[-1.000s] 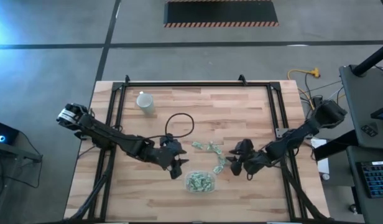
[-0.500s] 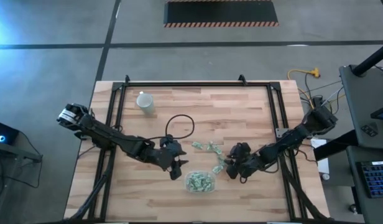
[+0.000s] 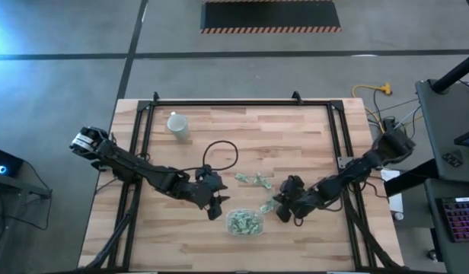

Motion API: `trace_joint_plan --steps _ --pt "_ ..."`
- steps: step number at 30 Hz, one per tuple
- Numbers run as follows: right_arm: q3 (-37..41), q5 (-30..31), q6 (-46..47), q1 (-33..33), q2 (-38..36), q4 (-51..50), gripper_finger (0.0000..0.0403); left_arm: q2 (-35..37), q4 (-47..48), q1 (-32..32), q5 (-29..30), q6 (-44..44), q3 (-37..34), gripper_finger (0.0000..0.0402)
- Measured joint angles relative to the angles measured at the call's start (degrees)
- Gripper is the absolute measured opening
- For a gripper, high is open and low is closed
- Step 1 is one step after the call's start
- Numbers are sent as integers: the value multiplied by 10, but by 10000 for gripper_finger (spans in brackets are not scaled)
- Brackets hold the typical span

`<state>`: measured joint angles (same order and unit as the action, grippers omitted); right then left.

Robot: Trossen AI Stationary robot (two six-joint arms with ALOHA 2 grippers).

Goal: Pick and place Stevia / Truvia into bins
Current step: Put the stevia packet into the transparent container

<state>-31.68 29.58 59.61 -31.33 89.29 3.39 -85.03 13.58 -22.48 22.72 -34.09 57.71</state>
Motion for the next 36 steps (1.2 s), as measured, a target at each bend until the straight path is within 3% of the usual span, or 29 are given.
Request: trace_joint_plan --steps 8,13,17,27,36 --pt "-24 -3 -66 -1 -31 35 13 0 6 0 0 0 0 159" --pt "-47 -76 -192 -2 -23 154 13 0 9 0 0 0 0 159" --pt "-73 -108 -235 -2 4 176 13 0 9 0 0 2 0 159" --pt "-140 -160 -239 -3 104 174 15 0 13 0 0 4 -1 159" --pt "-172 -181 -239 -3 126 152 93 0 22 0 0 5 -1 159"
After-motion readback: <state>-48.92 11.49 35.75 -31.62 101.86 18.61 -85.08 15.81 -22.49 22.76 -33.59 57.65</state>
